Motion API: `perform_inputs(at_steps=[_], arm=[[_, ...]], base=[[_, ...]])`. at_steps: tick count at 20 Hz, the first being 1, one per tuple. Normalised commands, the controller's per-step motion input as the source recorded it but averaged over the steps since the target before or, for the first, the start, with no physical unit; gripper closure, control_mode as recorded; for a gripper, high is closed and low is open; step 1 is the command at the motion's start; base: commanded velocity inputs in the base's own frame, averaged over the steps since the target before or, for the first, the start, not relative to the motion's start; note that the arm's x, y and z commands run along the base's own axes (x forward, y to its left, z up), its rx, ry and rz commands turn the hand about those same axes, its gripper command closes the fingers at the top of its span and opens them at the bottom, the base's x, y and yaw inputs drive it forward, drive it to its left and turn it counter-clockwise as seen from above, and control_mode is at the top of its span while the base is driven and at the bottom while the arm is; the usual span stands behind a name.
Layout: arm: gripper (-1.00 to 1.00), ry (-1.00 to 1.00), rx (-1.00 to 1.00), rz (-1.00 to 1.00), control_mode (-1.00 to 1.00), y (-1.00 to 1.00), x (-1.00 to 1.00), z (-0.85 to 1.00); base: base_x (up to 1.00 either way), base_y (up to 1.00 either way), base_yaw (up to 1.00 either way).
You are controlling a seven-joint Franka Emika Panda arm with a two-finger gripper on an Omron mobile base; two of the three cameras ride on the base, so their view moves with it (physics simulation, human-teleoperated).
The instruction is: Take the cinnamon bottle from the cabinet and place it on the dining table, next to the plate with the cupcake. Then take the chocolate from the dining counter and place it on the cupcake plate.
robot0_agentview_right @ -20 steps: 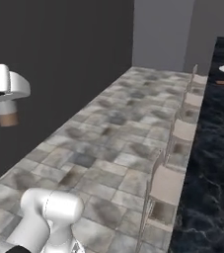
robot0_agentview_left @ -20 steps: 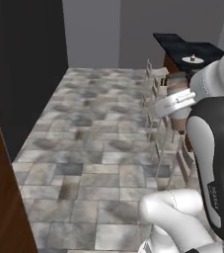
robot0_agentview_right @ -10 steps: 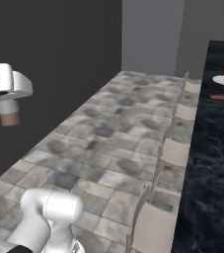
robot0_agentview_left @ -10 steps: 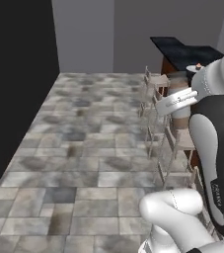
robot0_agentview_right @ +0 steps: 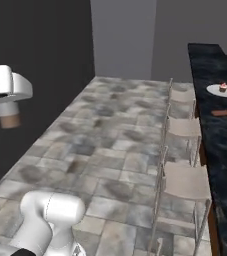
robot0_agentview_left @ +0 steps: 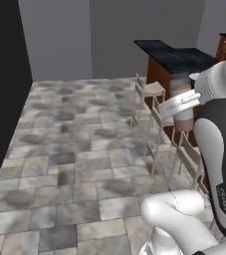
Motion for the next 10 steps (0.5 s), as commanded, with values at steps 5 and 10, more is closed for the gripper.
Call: perform_inputs(at_steps=[5,10], arm=[[1.00,0.00,0.00,0.00,1.00,0.00,0.00,0.00],[1.00,0.00,0.00,0.00,1.00,0.00,0.00,0.00]], base=[[1.00,0.59,-0.48],[1.00,0.61,-0.58]])
